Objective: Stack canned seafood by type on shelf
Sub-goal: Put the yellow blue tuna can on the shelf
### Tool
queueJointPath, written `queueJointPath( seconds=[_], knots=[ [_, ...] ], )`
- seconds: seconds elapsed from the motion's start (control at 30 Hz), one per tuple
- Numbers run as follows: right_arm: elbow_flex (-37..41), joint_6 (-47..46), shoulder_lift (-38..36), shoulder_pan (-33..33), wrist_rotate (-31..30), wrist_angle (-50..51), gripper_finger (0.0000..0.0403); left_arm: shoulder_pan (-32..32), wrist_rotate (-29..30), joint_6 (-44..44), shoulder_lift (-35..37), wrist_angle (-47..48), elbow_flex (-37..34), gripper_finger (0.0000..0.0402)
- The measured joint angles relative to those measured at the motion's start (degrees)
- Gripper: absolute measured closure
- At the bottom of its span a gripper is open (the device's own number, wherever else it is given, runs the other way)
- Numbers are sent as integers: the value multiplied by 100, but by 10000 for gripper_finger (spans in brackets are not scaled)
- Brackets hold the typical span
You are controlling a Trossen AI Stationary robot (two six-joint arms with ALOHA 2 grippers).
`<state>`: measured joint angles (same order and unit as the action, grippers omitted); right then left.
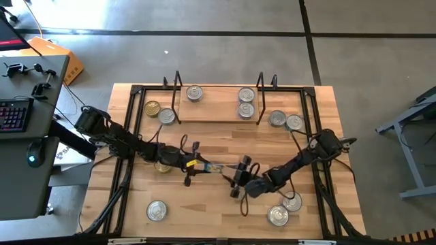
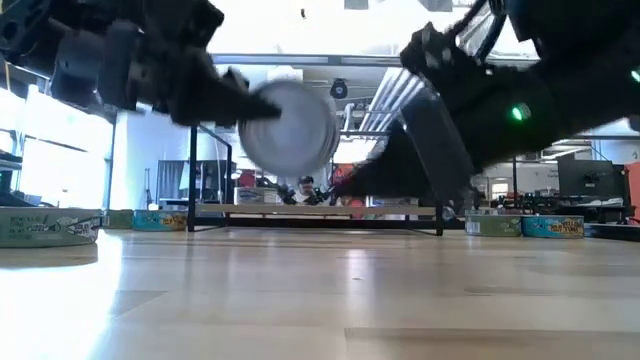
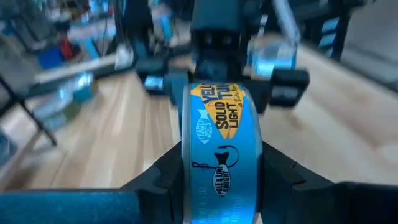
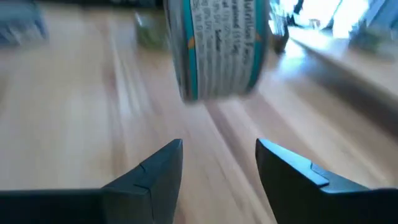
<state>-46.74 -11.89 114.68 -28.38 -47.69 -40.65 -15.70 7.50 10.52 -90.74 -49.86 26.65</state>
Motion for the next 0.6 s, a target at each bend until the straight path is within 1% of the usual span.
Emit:
queueJointPath(
  seconds=[0.07,0.13,0.2,0.27,0.3,0.43,0.5,0.6],
  knots=[
    [21,529,-1,61,185,-537,200,-1,-152,3,2,-286,0,283],
    [-68,981,-1,122,454,-846,187,-1,-296,5,2,-518,2,283],
    [-245,1346,-1,162,671,-898,171,-3,-308,5,2,-674,4,283],
    [-443,1665,1,175,725,-846,159,-23,-314,9,2,-711,4,283],
    [-542,1805,-1,168,664,-818,156,-23,-310,14,3,-701,4,283],
    [-887,2429,-1,-31,-75,-502,157,-42,-323,30,4,-637,4,283],
    [-1020,2587,-1,-137,-414,-249,165,-58,-318,146,4,-653,4,283],
    [-1161,2569,-1,-256,-713,182,188,-97,-301,218,4,-637,4,280]
  ],
)
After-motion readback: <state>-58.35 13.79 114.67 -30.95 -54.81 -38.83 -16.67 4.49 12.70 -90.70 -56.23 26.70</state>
